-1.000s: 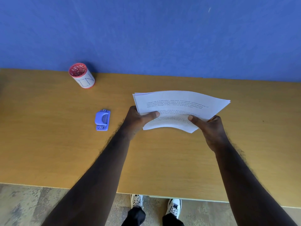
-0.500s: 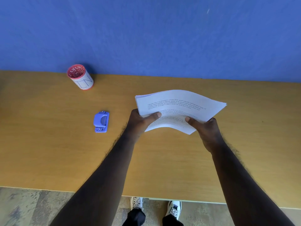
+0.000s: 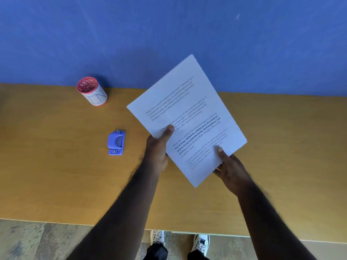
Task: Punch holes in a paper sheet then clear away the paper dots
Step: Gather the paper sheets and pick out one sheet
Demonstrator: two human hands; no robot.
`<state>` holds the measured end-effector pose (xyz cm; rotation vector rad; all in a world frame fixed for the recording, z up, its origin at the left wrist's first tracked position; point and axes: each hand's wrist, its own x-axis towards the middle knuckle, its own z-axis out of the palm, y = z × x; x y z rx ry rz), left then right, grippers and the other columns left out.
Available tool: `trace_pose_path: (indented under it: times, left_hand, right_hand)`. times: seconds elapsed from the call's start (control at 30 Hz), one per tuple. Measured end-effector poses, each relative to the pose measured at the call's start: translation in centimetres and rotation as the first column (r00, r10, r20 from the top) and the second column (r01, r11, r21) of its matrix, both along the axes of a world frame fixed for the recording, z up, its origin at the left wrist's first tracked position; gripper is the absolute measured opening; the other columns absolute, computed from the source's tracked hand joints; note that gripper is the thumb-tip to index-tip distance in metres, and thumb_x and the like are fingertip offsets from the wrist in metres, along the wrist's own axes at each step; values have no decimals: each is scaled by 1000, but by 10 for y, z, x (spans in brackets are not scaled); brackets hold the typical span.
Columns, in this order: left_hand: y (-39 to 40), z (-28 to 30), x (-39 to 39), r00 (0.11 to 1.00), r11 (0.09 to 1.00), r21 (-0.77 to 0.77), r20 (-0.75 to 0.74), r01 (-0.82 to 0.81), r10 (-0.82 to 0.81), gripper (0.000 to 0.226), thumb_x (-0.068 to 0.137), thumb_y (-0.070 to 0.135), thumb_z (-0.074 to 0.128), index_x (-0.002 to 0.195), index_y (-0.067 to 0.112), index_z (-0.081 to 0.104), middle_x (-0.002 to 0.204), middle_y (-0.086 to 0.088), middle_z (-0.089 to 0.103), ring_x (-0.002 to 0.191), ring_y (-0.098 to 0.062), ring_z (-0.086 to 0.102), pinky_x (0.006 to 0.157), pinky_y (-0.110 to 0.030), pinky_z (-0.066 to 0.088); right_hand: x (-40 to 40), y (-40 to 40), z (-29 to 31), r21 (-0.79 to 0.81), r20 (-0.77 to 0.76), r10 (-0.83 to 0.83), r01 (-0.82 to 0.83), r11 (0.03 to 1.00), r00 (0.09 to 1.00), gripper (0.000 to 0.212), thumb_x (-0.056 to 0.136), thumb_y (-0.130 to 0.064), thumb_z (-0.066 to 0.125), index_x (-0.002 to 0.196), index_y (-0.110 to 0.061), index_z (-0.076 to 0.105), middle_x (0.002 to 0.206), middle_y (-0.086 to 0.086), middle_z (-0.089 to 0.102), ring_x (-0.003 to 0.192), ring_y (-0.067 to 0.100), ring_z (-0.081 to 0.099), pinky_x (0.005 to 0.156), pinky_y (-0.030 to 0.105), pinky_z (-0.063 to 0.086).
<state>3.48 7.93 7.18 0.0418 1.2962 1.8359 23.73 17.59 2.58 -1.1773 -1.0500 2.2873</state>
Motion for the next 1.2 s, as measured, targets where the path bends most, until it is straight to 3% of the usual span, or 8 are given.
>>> trace_pose_path:
  times: [0.1,0.2,0.3,0.43,0.6,0.73,0.9,1.2]
  left_hand:
    - [-9,-6,0,998,997,28,8,65,-66,31,89,9,66,119,18,66,122,-7,70,115,-24,66,90,-41,55]
    - [-22,-7,-25,997,993,105,43,53,-58,26,91,10,58,114,17,69,114,-3,74,106,-18,69,82,-32,57]
    - [-40,-7,-69,982,982,44,-45,184,-182,27,88,19,59,112,16,73,117,-2,72,107,-16,67,89,-31,52]
    - [-49,-3,-99,841,864,-243,-223,441,-492,41,81,19,63,122,15,65,116,-4,73,105,-22,67,89,-37,52]
    - [-43,2,-94,696,811,-428,-435,399,-572,44,69,20,82,111,14,72,111,-2,75,107,-18,69,98,-39,51]
    - [-43,-3,-77,662,835,-471,-533,285,-527,23,82,5,74,105,11,72,91,13,74,82,7,68,74,-13,50]
    - [-45,-8,-73,663,852,-469,-565,233,-492,21,84,10,74,95,28,72,85,24,74,85,5,69,76,-16,53]
    - [-42,-7,-64,680,879,-432,-585,201,-442,20,85,12,74,86,32,71,81,28,73,82,5,70,76,-16,54]
  right_hand:
    - [0,2,3,30,-104,-100,104,994,990,39,96,-15,58,135,-14,57,137,5,64,124,23,61,102,46,51]
    - [13,14,4,140,-42,-125,130,982,991,35,94,-8,60,129,-9,61,132,11,66,119,26,63,93,43,57]
    - [28,29,12,250,60,-117,98,963,991,37,81,-21,75,115,-9,68,123,14,70,113,31,66,81,36,59]
    - [36,41,29,407,131,-66,7,913,989,70,59,-51,90,111,-8,71,117,10,74,109,28,69,87,44,56]
    - [30,43,33,504,168,7,-92,859,986,31,88,-15,71,117,-4,70,117,8,74,113,25,68,97,42,53]
    - [25,40,18,500,265,-24,-116,858,964,25,88,-14,73,111,-5,73,110,6,76,108,25,70,97,48,52]
    - [22,39,10,490,296,-45,-111,865,954,21,89,-14,73,110,-10,74,107,3,77,105,24,71,95,47,54]
    - [17,40,15,469,278,-110,-35,883,954,22,89,-11,72,112,-9,71,106,1,75,99,20,71,88,37,53]
